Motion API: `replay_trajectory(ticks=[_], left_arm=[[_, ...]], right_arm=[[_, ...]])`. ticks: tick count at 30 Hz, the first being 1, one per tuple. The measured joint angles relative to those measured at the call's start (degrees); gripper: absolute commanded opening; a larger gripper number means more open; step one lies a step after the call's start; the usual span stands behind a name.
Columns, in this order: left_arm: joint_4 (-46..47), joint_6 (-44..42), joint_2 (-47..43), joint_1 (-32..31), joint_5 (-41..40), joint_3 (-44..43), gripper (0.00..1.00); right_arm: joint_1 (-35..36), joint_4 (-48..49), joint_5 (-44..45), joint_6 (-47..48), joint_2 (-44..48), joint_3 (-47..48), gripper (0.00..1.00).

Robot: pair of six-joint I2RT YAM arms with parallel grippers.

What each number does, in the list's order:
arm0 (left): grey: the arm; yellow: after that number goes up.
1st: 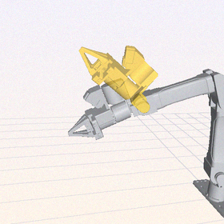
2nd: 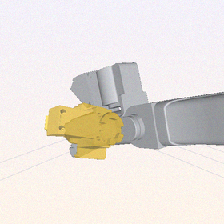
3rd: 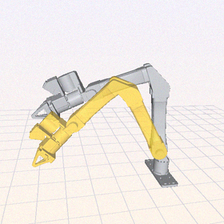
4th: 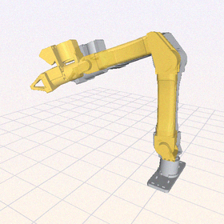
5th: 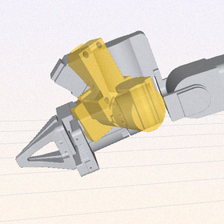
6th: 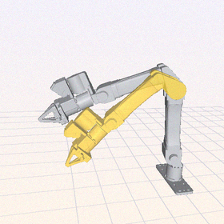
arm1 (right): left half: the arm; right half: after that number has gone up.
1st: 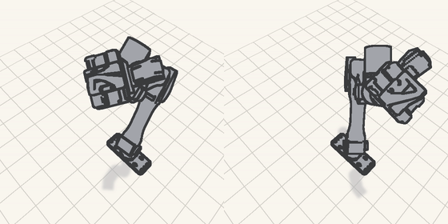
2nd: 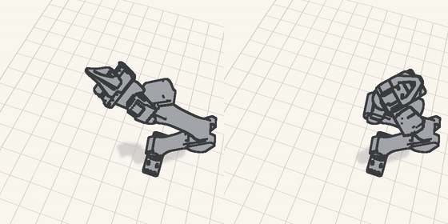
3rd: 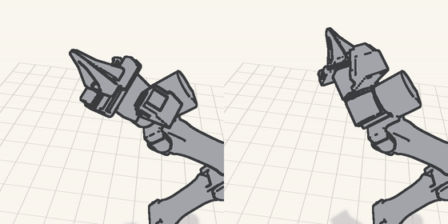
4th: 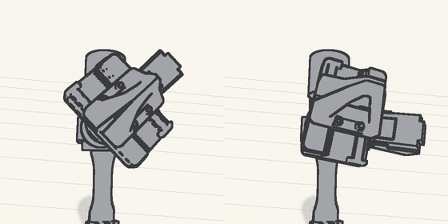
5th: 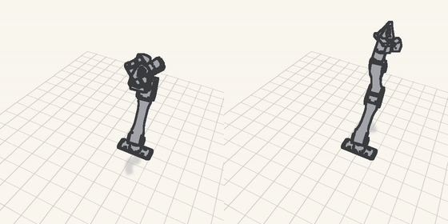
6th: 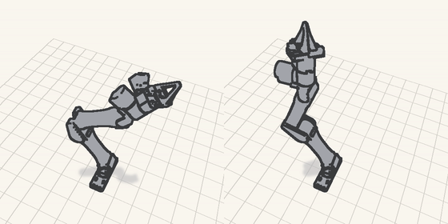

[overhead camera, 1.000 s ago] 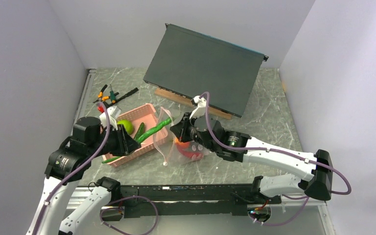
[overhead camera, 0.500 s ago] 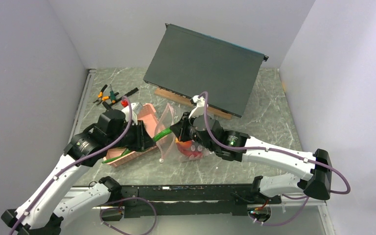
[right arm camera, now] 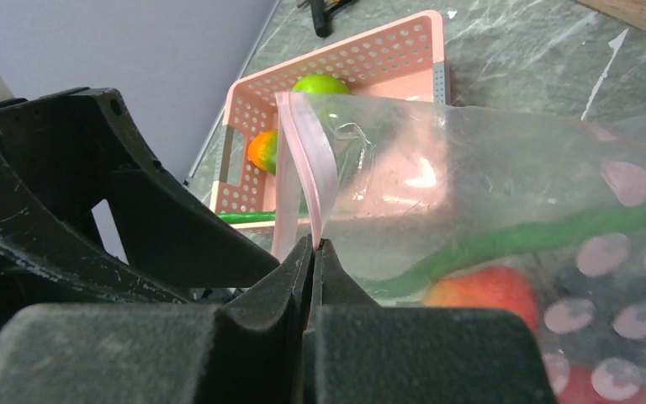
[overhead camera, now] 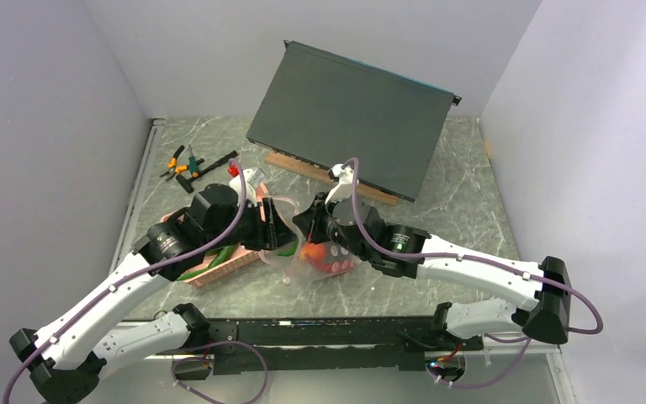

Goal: Place the food in the zip-top bag and seal the zipper
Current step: Place the fake vegetable in the zipper food storage bag, then pick up the fake vegetable from the bin.

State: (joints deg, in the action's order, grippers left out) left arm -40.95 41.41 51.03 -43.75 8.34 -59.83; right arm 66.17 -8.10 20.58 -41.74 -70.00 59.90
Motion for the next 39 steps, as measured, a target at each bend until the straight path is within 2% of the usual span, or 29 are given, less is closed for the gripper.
replay_trajectory(ticks=[5, 9, 13, 21, 24, 30, 32, 35, 39], left_arm=[[5.9, 2.3, -3.4, -0.8, -0.7, 5.1, 0.64], [6.1, 2.9, -7.9, -0.9, -1.8, 7.1, 0.66], [4.6, 2.9, -13.0, -0.9, -5.2, 7.1, 0.69], [-4.9, 5.1, -20.4, -0.9, -14.8, 9.7, 0.72], [-8.5, 6.0, -20.3, -0.9, -17.9, 12.4, 0.79], [-13.9, 5.5, -16.0, -0.9, -26.5, 13.0, 0.98], [-14.7, 4.3, -13.2, -0.8, -28.4, 13.0, 1.0], [-14.8, 0.7, -7.5, 2.5, -29.4, 12.9, 0.98], [-11.4, -5.7, -2.7, 16.7, -24.4, 14.7, 0.98]], right_arm=[[0.0, -0.5, 0.9, -0.1, 1.8, -1.0, 0.0], [0.0, -1.3, 1.9, -0.1, 3.5, -1.6, 0.0], [0.0, -1.8, 2.3, -0.1, 4.6, -2.1, 0.0], [0.0, -2.7, 3.1, 0.0, 6.8, -4.2, 0.0], [0.0, -3.5, 3.5, 0.2, 7.5, -4.5, 0.0], [0.0, -5.0, 3.7, 0.5, 9.6, -4.5, 0.0], [0.0, -5.5, 3.7, 0.5, 10.0, -4.5, 0.0], [0.0, -5.6, 4.0, 0.6, 10.9, -5.0, 0.0], [0.0, -6.0, 4.5, 0.6, 12.0, -5.8, 0.0]])
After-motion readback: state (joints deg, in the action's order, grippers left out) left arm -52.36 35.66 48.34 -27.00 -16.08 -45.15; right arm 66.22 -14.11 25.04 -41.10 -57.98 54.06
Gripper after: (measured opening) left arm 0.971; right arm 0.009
